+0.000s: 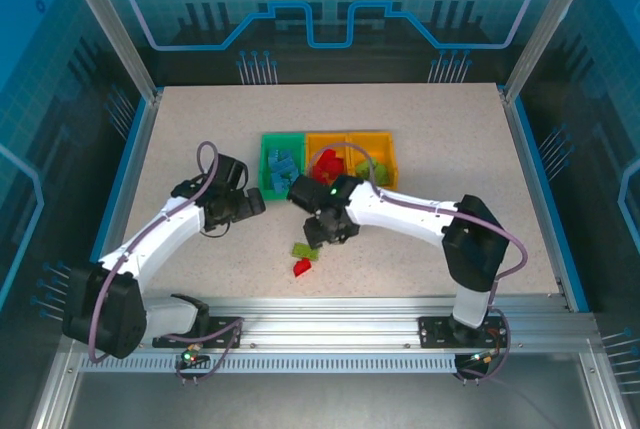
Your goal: Sort the legos into containers by color
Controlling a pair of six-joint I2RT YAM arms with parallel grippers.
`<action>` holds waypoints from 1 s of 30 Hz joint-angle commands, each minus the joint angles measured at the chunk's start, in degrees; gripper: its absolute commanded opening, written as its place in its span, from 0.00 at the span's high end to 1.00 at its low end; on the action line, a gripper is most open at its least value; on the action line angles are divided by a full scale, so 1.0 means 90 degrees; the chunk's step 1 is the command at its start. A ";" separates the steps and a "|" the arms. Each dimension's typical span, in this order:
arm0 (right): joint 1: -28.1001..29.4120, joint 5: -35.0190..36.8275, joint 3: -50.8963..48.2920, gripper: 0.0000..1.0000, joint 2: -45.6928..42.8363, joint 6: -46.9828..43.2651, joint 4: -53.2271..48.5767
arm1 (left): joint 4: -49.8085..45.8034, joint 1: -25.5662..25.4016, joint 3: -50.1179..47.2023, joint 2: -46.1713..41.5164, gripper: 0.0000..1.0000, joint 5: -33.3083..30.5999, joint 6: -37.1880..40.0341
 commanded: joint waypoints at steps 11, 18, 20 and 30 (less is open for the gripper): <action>-0.1763 0.0455 0.3170 0.37 0.1755 -0.1402 -0.0466 | -0.0509 -0.1576 -0.0756 -0.0940 0.01 0.0206 -0.1469; -0.2185 0.0295 0.4184 0.37 0.2567 -0.1307 -0.0592 | -0.0789 -0.2695 -0.0768 -0.0844 0.01 0.0397 -0.2783; -0.2238 0.0289 0.4420 0.37 0.2774 -0.1309 -0.0600 | -0.0759 -0.3006 -0.0714 -0.0738 0.01 0.0450 -0.3085; -0.2335 0.0047 0.5594 0.24 0.3743 -0.1498 -0.0830 | -0.0176 -0.3985 -0.0345 0.0611 0.01 0.1008 -0.4021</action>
